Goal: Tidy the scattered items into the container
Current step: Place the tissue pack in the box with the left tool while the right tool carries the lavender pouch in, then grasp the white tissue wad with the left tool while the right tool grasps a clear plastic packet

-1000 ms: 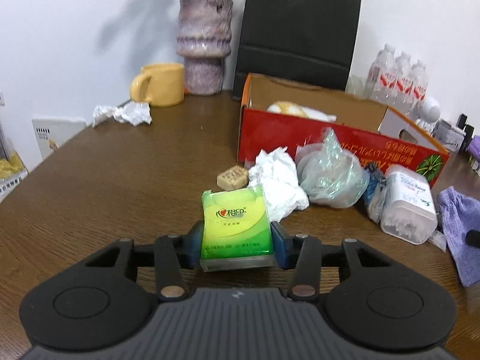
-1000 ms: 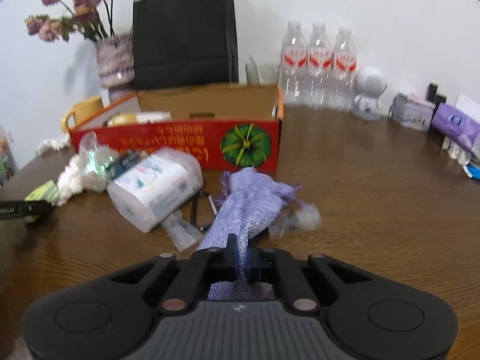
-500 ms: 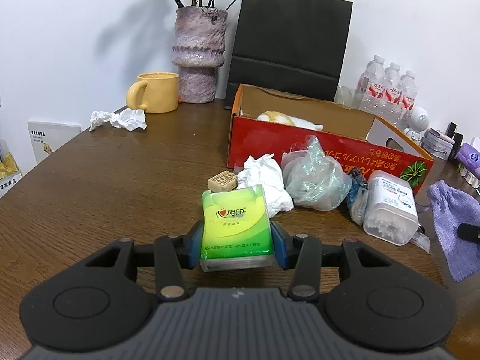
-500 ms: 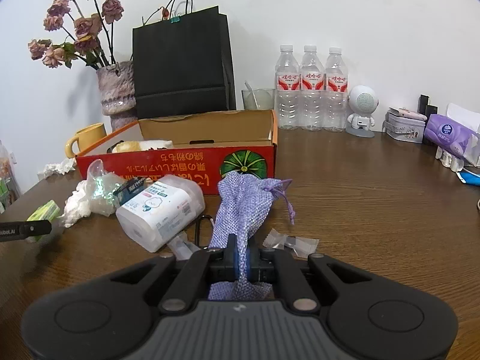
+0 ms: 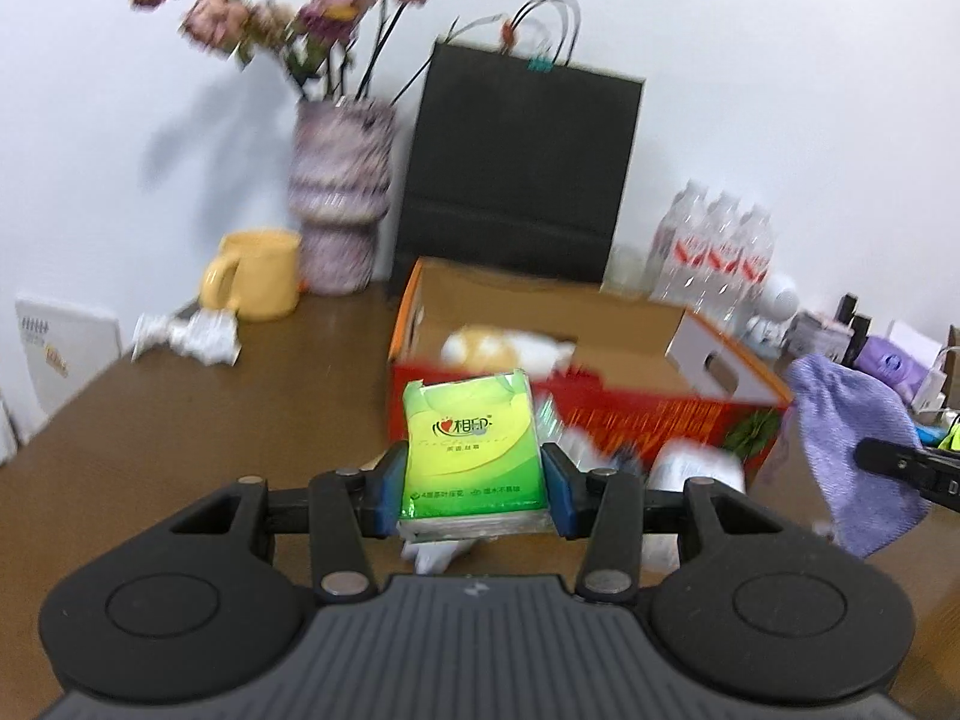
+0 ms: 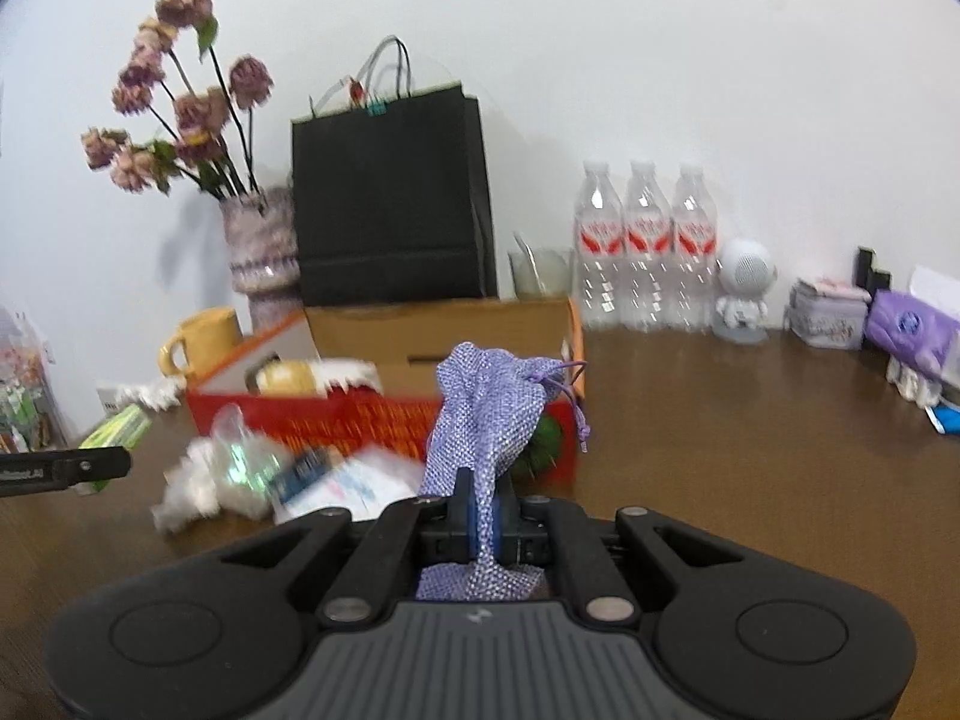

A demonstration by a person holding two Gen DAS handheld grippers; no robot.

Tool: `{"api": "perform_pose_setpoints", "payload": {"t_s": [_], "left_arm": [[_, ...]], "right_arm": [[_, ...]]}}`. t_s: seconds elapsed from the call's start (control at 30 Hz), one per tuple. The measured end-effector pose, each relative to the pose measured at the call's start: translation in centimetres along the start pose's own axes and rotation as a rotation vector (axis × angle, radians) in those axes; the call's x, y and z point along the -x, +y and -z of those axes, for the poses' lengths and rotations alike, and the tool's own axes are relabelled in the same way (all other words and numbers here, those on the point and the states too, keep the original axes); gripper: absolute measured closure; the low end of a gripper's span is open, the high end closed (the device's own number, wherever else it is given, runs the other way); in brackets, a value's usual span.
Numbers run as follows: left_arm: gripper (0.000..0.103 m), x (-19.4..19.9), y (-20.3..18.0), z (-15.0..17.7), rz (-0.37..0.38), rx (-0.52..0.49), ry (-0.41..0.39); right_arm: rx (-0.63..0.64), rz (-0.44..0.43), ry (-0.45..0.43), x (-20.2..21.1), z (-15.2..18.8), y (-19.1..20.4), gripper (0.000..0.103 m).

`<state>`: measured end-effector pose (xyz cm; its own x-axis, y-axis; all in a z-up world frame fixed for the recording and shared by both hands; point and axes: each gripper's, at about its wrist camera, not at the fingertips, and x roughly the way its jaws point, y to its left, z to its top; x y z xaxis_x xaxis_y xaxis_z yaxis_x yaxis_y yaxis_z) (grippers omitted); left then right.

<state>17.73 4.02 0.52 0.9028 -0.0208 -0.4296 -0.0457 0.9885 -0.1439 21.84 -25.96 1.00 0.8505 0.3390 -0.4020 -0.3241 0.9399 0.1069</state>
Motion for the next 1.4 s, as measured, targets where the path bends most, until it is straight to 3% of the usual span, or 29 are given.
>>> {"api": "perform_pose_setpoints", "payload": {"t_s": [0.23, 0.47, 0.73, 1.03, 1.1, 1.13, 1.17, 1.2, 1.23, 1.27, 1.4], "left_arm": [[0.057, -1.6, -2.7, -4.1, 0.061, -0.017, -0.072], [0.057, -6.2, -4.2, -6.0, 0.098, 0.047, -0.065], [0.056, -13.5, -4.4, -6.6, 0.086, 0.062, 0.026], [0.055, -17.4, -3.9, -5.8, 0.060, 0.051, 0.101], [0.032, -17.4, -3.8, -5.8, 0.040, 0.053, 0.109], [0.006, -17.3, -3.7, -5.9, 0.023, 0.056, 0.109], [0.000, -17.1, -3.6, -6.1, -0.001, 0.056, 0.099], [0.000, -16.8, -3.6, -6.3, -0.025, 0.052, 0.085], [0.000, -16.6, -3.5, -6.5, -0.036, 0.043, 0.075], [0.000, -16.4, -3.5, -6.6, -0.046, 0.037, 0.069], [0.000, -16.5, -3.1, -6.8, -0.091, 0.031, 0.074]], "right_arm": [[0.000, -0.045, -0.058, -2.1, -4.2, 2.2, 0.099], [-0.043, -0.063, -0.058, -6.6, -7.1, 3.3, 0.099], [-0.060, -0.042, 0.026, -13.6, -8.1, 2.5, 0.099], [-0.053, -0.014, 0.111, -17.4, -7.5, 1.5, 0.098], [-0.054, -0.007, 0.122, -17.6, -7.5, 1.5, 0.087], [-0.053, 0.002, 0.130, -17.7, -7.5, 1.4, 0.071], [-0.051, 0.003, 0.140, -17.8, -7.5, 1.3, 0.046], [-0.053, 0.026, 0.143, -17.8, -7.6, 1.3, 0.038], [-0.054, 0.054, 0.143, -17.7, -7.7, 1.2, 0.022], [-0.051, 0.075, 0.143, -17.7, -7.8, 1.1, 0.012], [-0.057, 0.041, 0.150, -17.6, -8.0, 0.9, 0.001]]}}
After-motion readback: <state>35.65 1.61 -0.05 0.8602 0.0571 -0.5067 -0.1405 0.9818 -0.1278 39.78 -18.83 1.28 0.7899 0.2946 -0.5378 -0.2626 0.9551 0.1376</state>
